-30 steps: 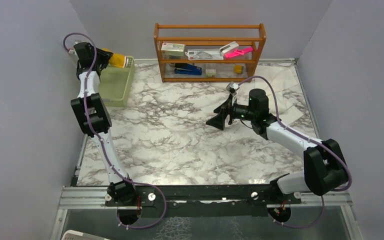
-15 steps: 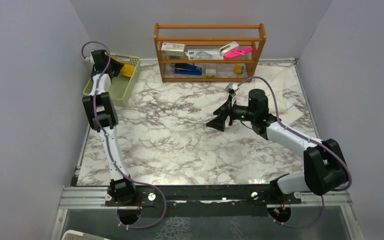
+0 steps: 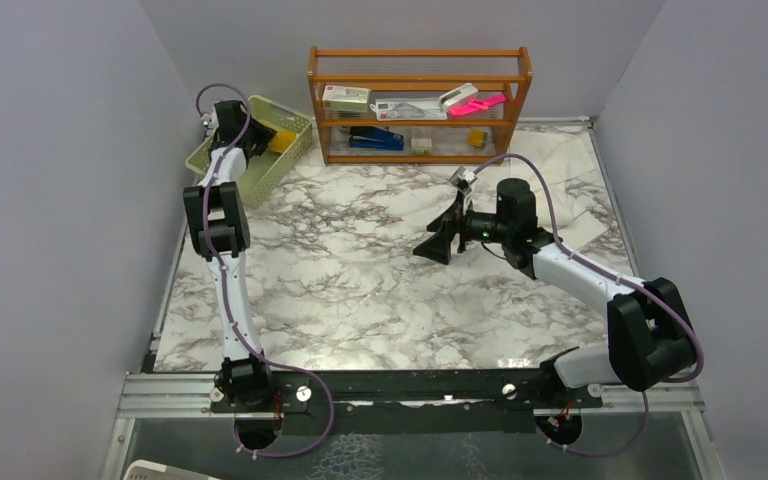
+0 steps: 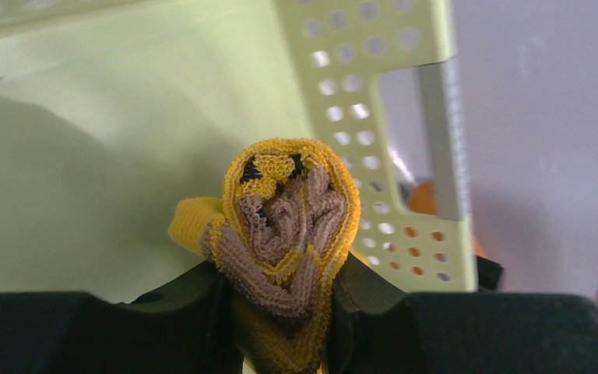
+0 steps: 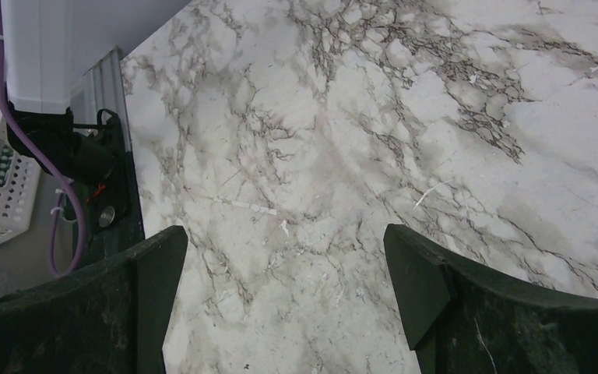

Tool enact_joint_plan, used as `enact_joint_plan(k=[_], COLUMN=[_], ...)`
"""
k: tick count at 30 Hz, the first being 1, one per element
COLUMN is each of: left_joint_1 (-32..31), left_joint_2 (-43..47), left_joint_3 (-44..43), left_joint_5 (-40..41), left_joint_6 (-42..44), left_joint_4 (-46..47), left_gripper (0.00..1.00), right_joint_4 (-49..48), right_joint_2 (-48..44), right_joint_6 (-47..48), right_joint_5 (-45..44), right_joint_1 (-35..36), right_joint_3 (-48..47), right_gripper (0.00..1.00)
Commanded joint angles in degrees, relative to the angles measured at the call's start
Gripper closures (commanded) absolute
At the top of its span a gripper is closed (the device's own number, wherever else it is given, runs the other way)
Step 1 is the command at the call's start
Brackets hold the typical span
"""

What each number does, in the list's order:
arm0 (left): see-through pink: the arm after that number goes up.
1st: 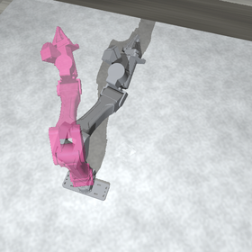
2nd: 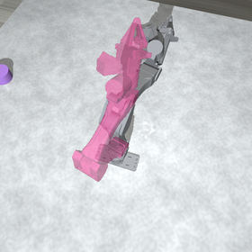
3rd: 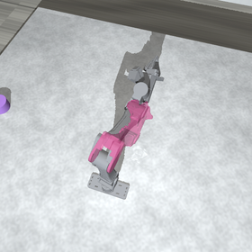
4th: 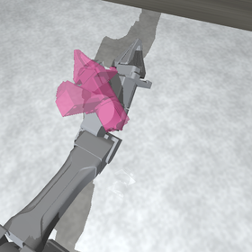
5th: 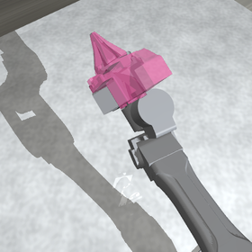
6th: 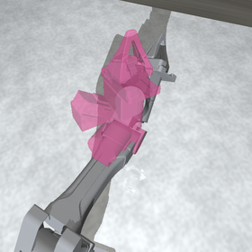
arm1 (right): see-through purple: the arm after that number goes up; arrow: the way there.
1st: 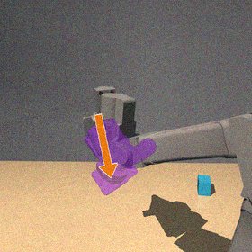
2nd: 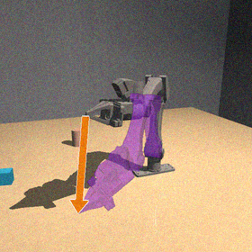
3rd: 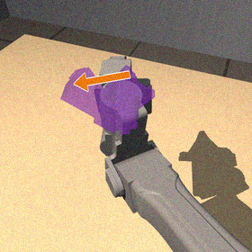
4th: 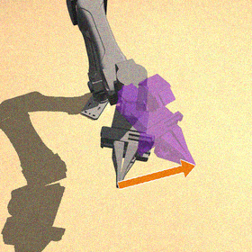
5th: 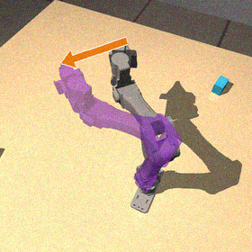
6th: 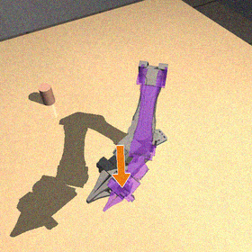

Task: Roll the towels
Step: Place the towel in the bin.

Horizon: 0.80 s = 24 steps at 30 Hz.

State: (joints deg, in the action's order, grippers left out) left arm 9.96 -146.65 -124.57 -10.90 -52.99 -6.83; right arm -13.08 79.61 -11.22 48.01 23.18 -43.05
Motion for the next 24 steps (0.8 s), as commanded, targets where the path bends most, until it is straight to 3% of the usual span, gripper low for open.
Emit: enact_joint_plan(k=[1, 5, 13, 15, 16, 17, 18, 24], left_joint_1=[0.04, -0.94, -0.63, -0.61, -0.64, -0.64, -0.64, -0.55], left_joint_2=[5.30, 6.41, -6.37, -7.47, -7.75, -8.02, -8.32, -8.53], left_joint_3=[6.85, 7.23, -13.20, -14.11, -14.19, -14.35, -14.70, -16.31], left_joint_5=[5.36, 6.86, 3.43, 3.42, 3.31, 3.07, 2.85, 4.33], left_joint_6=[0.65, 2.40, 7.05, 7.24, 7.46, 7.91, 8.43, 11.23], left_joint_4=[-0.31, 0.82, -5.12, -3.20, -2.18, -1.32, -0.96, -1.93], left_gripper=[1.00, 0.99, 0.82, 0.65, 0.34, 0.10, 0.02, 0.01], right_joint_4=[0.49, 0.90, 1.02, 1.37, 1.63, 1.95, 2.00, 1.98], right_joint_2=[-0.35, 0.01, 0.20, 0.59, 0.69, 0.70, 0.72, 1.70], right_joint_6=[0.97, 1.23, 1.24, 1.29, 1.48, 1.61, 1.71, 1.57], right_joint_5=[2.28, 3.17, 4.16, 4.59, 4.71, 4.68, 4.64, 5.42], right_joint_1=[0.20, 0.19, 0.20, 0.27, 0.29, 0.29, 0.29, 0.28], right_joint_3=[-1.02, -1.29, -1.38, -1.63, -1.82, -1.88, -1.98, -2.38], right_gripper=[0.01, 0.01, 0.01, 0.01, 0.01, 0.01, 0.01, 0.01])
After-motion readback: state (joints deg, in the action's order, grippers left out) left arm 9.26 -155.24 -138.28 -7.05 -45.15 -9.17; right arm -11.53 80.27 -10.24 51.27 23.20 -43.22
